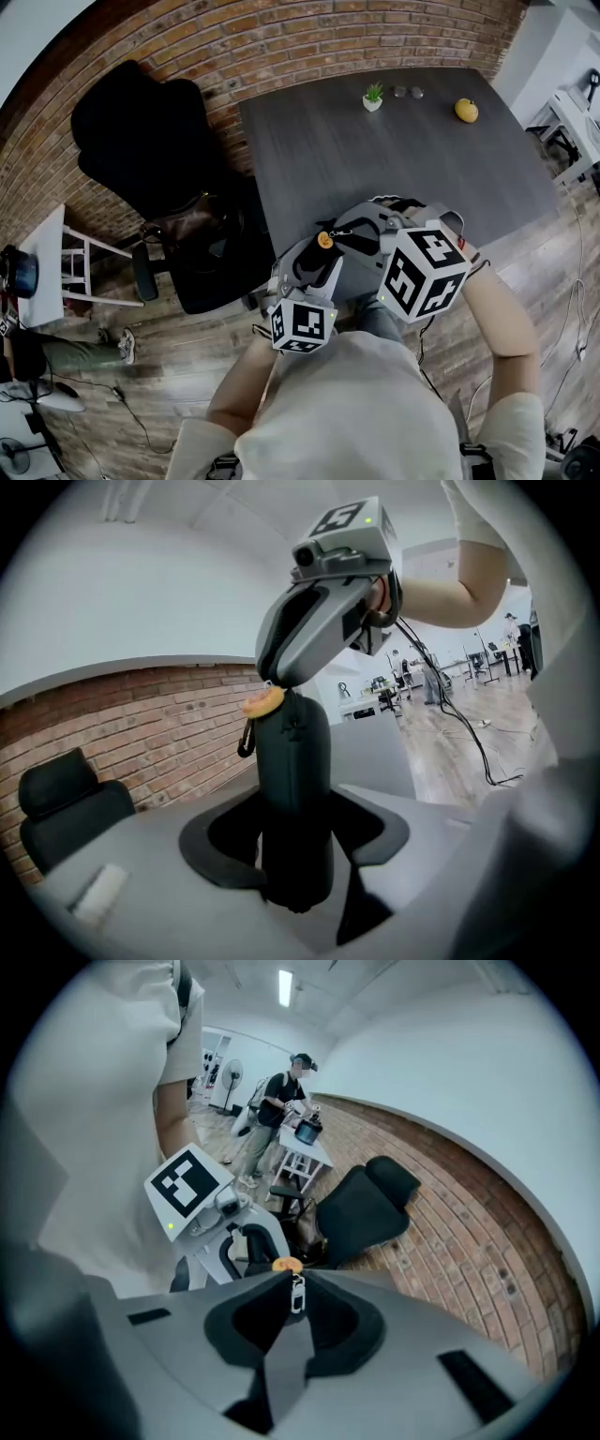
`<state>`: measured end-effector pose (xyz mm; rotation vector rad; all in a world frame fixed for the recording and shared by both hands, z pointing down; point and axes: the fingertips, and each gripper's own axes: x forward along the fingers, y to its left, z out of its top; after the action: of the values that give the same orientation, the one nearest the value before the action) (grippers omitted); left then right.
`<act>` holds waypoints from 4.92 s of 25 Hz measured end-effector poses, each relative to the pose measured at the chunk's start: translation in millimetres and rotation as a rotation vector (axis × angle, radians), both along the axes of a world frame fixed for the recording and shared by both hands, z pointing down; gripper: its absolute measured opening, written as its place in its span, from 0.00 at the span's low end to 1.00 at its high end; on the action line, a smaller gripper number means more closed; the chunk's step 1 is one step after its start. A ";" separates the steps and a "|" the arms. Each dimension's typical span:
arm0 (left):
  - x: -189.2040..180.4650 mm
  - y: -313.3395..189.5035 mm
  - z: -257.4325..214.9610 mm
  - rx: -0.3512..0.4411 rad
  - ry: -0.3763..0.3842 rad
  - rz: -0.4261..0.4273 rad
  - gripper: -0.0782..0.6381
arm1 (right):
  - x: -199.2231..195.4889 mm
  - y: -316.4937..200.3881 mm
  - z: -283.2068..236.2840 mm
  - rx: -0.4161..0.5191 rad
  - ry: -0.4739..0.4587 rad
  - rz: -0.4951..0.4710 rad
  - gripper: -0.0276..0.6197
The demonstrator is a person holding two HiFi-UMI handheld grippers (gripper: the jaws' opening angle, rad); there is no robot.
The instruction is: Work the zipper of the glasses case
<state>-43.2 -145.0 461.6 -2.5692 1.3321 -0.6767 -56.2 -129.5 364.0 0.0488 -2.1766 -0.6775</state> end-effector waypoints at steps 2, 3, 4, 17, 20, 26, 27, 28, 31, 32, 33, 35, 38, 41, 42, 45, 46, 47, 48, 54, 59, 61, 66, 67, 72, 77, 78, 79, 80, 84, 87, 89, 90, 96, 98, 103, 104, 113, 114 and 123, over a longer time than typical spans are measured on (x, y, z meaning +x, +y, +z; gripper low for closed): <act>-0.7 1.9 -2.6 -0.007 0.042 0.007 0.42 | 1.0 -1.4 -5.7 -0.022 -0.058 0.021 0.11; -0.5 2.7 -3.8 -0.011 0.068 0.011 0.42 | 0.5 -1.7 -8.2 -0.024 -0.087 0.030 0.11; -0.4 3.4 -5.0 -0.015 0.094 0.013 0.42 | 0.0 -2.6 -10.4 -0.016 -0.110 0.039 0.11; 2.1 8.5 -36.3 0.070 0.188 0.049 0.41 | 10.9 -21.8 -30.1 0.037 -0.252 0.138 0.11; 5.3 10.1 -48.1 0.089 0.213 0.075 0.41 | 14.0 -23.7 -33.7 0.028 -0.278 0.161 0.11; 8.2 11.2 -58.9 0.041 0.327 0.106 0.41 | 18.6 -31.3 -38.2 -0.038 -0.380 0.220 0.11; 8.5 11.7 -61.7 0.035 0.349 0.114 0.41 | 19.3 -32.1 -39.9 -0.049 -0.397 0.230 0.11; 8.5 12.4 -64.2 0.028 0.372 0.121 0.41 | 20.0 -32.7 -41.5 -0.057 -0.412 0.237 0.11; 6.0 13.7 -70.8 -0.002 0.448 0.130 0.41 | 20.2 -34.0 -45.1 -0.082 -0.451 0.254 0.11; 5.1 13.9 -74.1 -0.016 0.478 0.134 0.41 | 20.0 -34.8 -46.1 -0.095 -0.465 0.260 0.11; 4.2 14.0 -77.7 -0.027 0.506 0.135 0.41 | 19.9 -35.6 -47.3 -0.110 -0.480 0.265 0.11; 2.0 14.0 -84.0 -0.044 0.551 0.133 0.41 | 19.9 -37.2 -50.1 -0.141 -0.514 0.278 0.11; -1.2 13.4 -90.1 -0.071 0.614 0.140 0.41 | 17.9 -39.0 -55.1 -0.153 -0.550 0.292 0.11; -6.5 11.2 -96.4 -0.088 0.679 0.146 0.41 | 13.6 -39.9 -60.0 -0.166 -0.586 0.296 0.11; -8.0 10.4 -98.3 -0.089 0.693 0.146 0.41 | 13.3 -40.0 -60.7 -0.178 -0.600 0.301 0.11; -19.0 5.1 -110.7 -0.090 0.793 0.134 0.41 | 14.1 -40.1 -48.4 -0.178 -0.562 0.329 0.11; -24.8 2.0 -117.3 -0.093 0.839 0.129 0.41 | 13.6 -39.0 -41.2 -0.166 -0.543 0.335 0.11; -28.8 -0.9 -122.8 -0.096 0.863 0.132 0.41 | 13.3 -37.5 -36.4 -0.162 -0.542 0.342 0.11; -30.4 -3.0 -126.2 -0.098 0.868 0.142 0.41 | 13.6 -36.4 -34.7 -0.168 -0.554 0.351 0.11; -37.5 -8.9 -131.3 -0.134 0.964 0.152 0.41 | 12.3 -38.7 -37.0 -0.216 -0.618 0.399 0.11; -46.9 -11.4 -140.2 -0.141 1.059 0.160 0.41 | 18.3 -31.1 -25.7 -0.262 -0.630 0.430 0.11; -57.2 -15.2 -149.7 -0.134 1.125 0.163 0.41 | 18.6 -24.6 -21.2 -0.271 -0.622 0.425 0.11; -64.1 -21.1 -158.9 -0.141 1.194 0.188 0.41 | 18.1 -16.1 -18.0 -0.281 -0.641 0.437 0.08; -67.3 -23.0 -159.4 -0.145 1.227 0.185 0.41 | 18.0 -14.8 -17.4 -0.293 -0.647 0.441 0.08; -70.0 -28.1 -163.1 -0.156 1.302 0.190 0.41 | 16.5 -4.5 -12.1 -0.328 -0.661 0.440 0.07; -72.2 -37.3 -168.4 -0.164 1.383 0.187 0.41 | 5.4 7.6 -9.7 -0.359 -0.682 0.409 0.07; -71.1 -38.0 -169.7 -0.164 1.394 0.190 0.41 | 4.0 8.8 -9.7 -0.375 -0.691 0.407 0.07; -70.5 -38.5 -170.2 -0.164 1.403 0.190 0.41 | 2.6 10.2 -9.3 -0.391 -0.701 0.407 0.07; -70.7 -39.2 -169.4 -0.164 1.407 0.184 0.41 | 1.2 11.7 -8.5 -0.403 -0.707 0.408 0.07; -73.4 -42.8 -163.3 -0.169 1.426 0.151 0.41 | -7.8 19.8 -6.2 -0.444 -0.713 0.392 0.07; -72.6 -44.3 -159.9 -0.165 1.425 0.124 0.41 | -13.5 24.1 -5.4 -0.454 -0.714 0.380 0.07; -71.0 -44.6 -159.1 -0.167 1.422 0.127 0.41 | -17.0 25.9 -5.3 -0.456 -0.716 0.378 0.07; -70.4 -44.8 -159.2 -0.170 1.427 0.134 0.41 | -18.3 26.9 -4.3 -0.459 -0.715 0.378 0.07; -59.3 -52.8 -144.6 -0.216 1.388 0.121 0.42 | -10.7 20.3 8.8 -0.450 -0.694 0.411 0.07; -49.0 -59.7 -131.1 -0.256 1.362 0.117 0.42 | -2.9 14.5 21.2 -0.457 -0.681 0.441 0.07; -21.3 -82.4 -82.9 -0.389 1.316 0.105 0.42 | 21.4 3.2 68.9 -0.399 -0.602 0.499 0.15; -15.1 -87.3 -72.8 -0.420 1.314 0.113 0.42 | 27.0 2.8 80.4 -0.398 -0.576 0.510 0.19; 22.3 -136.0 46.3 -0.649 1.233 -0.004 0.42 | 76.2 -15.4 144.6 -0.468 -0.581 0.690 0.11; 26.6 -140.3 60.5 -0.672 1.219 -0.012 0.42 | 80.3 -20.5 146.8 -0.473 -0.589 0.707 0.11; 44.3 -186.4 143.1 -0.780 1.061 -0.154 0.43 | 104.1 -59.5 167.7 -0.505 -0.569 0.737 0.09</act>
<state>1.2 -331.4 604.7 -3.7337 1.7644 0.3674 48.0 -189.0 531.7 0.8125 -2.5381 0.3526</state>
